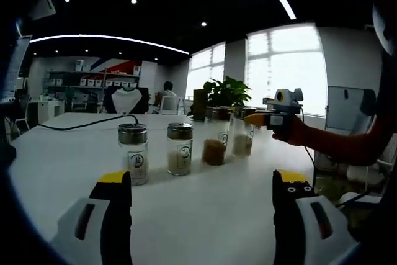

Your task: Rotate the seasoning bottle until the label or dispensing opening points toward the visible target arrow and the bottle remains upright within the marked orientation range

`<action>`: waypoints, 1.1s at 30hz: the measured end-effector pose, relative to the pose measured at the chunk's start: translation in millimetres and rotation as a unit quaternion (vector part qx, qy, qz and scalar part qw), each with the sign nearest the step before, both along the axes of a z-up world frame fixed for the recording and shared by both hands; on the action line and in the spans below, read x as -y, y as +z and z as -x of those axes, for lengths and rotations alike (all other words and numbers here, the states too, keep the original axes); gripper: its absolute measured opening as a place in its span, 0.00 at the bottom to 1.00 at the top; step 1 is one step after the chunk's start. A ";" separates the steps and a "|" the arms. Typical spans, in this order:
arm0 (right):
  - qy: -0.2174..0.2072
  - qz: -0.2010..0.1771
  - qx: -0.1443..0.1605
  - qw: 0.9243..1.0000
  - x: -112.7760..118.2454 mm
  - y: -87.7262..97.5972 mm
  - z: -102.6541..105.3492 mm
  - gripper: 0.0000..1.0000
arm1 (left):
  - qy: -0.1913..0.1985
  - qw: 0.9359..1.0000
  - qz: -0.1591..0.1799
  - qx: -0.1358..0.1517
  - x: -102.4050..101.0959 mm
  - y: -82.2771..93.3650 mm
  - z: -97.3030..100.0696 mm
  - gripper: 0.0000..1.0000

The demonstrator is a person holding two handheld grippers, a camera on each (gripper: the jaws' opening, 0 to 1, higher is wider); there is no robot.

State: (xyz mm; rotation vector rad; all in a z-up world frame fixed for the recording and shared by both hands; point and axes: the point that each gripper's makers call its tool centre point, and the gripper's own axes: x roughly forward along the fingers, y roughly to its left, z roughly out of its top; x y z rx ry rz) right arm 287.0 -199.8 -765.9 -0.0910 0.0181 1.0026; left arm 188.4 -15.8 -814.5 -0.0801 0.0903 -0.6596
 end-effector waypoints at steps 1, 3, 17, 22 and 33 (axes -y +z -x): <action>0.002 -0.001 -0.002 1.000 1.1 0.4 -2.8 0.37 | 0.000 1.000 0.001 -0.001 -0.1 -0.2 -0.2 0.99; 0.004 0.001 -0.001 1.000 2.0 0.8 -6.0 0.37 | 0.002 1.000 0.000 -0.002 -0.5 -0.4 -0.9 1.00; 0.017 0.004 -0.006 1.000 11.3 -5.6 -20.3 0.37 | 0.000 1.000 -0.002 0.000 -0.4 4.4 -4.4 0.99; 0.024 -0.003 -0.011 1.000 14.1 -7.3 -22.1 0.37 | -0.003 1.000 -0.005 0.001 2.3 5.1 -5.4 0.99; 0.041 -0.021 -0.017 0.999 21.1 -8.1 -21.0 0.38 | -0.004 1.000 -0.010 -0.002 3.6 1.7 -6.3 0.99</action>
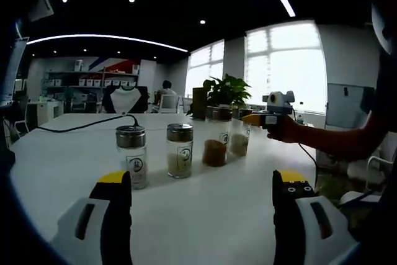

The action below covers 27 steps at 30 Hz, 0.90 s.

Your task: Rotate the seasoning bottle until the label or dispensing opening points toward the visible target arrow and the bottle remains upright within the marked orientation range

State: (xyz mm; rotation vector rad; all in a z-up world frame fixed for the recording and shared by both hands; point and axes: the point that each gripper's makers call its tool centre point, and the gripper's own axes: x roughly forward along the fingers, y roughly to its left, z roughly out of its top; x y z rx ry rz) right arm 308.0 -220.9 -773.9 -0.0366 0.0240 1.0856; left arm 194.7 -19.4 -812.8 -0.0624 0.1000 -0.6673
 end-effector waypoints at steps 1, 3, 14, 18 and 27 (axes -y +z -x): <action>0.003 0.000 0.000 1.000 -0.3 0.0 -0.2 0.38 | 0.000 1.000 0.001 0.000 0.3 0.2 0.2 0.99; 0.008 -0.001 -0.002 1.000 -0.3 0.1 -0.4 0.38 | -0.001 1.000 0.001 0.001 0.7 0.2 1.0 0.99; 0.046 -0.009 -0.003 0.999 -3.8 0.8 3.0 0.38 | 0.003 1.000 -0.003 0.000 -4.0 -1.9 4.3 0.99; 0.054 -0.010 -0.002 0.999 -4.2 1.0 3.5 0.38 | 0.005 1.000 -0.003 0.001 -4.8 -0.9 4.1 0.99; 0.063 -0.018 0.000 0.998 -5.2 1.8 4.1 0.38 | 0.004 1.000 -0.006 0.001 -3.6 -1.6 4.5 0.98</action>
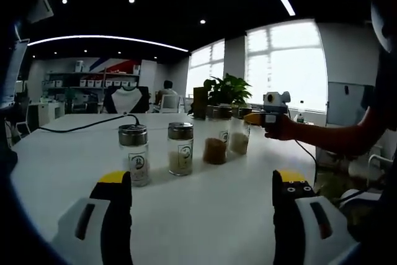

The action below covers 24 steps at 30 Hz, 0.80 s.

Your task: Rotate the seasoning bottle until the label or dispensing opening points toward the visible target arrow and the bottle remains upright within the marked orientation range

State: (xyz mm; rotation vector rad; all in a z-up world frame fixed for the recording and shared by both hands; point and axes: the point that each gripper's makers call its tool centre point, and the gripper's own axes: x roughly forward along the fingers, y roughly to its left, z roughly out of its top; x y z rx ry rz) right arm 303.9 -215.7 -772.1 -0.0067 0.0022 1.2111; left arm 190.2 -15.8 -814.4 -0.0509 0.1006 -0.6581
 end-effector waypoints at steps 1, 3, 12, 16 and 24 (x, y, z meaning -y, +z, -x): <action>0.003 -0.002 0.001 1.000 0.2 0.0 0.0 0.38 | 0.002 1.000 -0.002 0.004 -0.3 1.3 -0.1 0.98; 0.007 -0.006 0.001 1.000 0.5 0.1 0.0 0.38 | 0.003 1.000 -0.005 0.009 -0.5 3.6 -0.1 0.98; 0.012 -0.003 0.000 1.000 -0.3 0.5 1.0 0.38 | 0.004 1.000 -0.002 0.002 -1.6 0.6 1.3 0.99; 0.007 -0.001 -0.002 1.000 -0.1 0.1 1.0 0.39 | 0.002 1.000 -0.002 0.004 -0.7 1.8 1.5 0.99; 0.008 0.006 0.003 1.000 -0.4 -1.8 0.1 0.39 | 0.003 1.000 -0.002 0.004 -0.5 3.3 1.8 0.99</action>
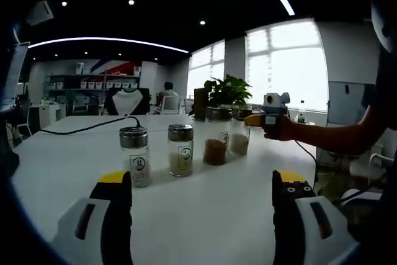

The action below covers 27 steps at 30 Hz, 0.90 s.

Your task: Rotate the seasoning bottle until the label or dispensing opening points toward the visible target arrow and the bottle remains upright within the marked orientation range

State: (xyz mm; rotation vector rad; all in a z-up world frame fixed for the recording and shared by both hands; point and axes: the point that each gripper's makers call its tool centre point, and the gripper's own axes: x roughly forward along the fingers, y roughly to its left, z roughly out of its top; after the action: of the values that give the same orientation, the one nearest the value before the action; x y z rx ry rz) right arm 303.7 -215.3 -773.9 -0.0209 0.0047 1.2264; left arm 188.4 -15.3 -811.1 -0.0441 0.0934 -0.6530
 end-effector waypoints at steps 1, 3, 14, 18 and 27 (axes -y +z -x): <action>0.001 0.000 0.000 1.000 -0.2 0.0 0.1 0.39 | 0.000 1.000 0.000 0.000 0.4 -0.2 0.4 0.99; 0.000 0.000 0.000 1.000 -0.3 -0.1 0.2 0.39 | -0.001 1.000 0.000 0.000 1.4 -0.2 1.1 0.99; -0.020 -0.003 -0.003 1.000 4.6 0.5 -3.3 0.46 | -0.002 1.000 -0.003 0.004 3.6 4.2 2.3 0.99; -0.045 -0.022 -0.008 0.999 14.8 7.5 -1.4 0.52 | 0.000 1.000 -0.004 0.006 3.3 5.3 3.1 0.99; -0.131 0.006 -0.011 0.991 30.4 1.6 7.4 0.68 | 0.016 1.000 0.014 -0.001 -0.3 2.9 -0.3 0.99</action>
State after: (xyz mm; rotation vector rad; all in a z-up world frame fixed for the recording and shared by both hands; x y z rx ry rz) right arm 296.3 -245.7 -772.4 -0.0168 0.0321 0.9635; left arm 188.7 -15.0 -808.2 -0.0730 0.0850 -0.6215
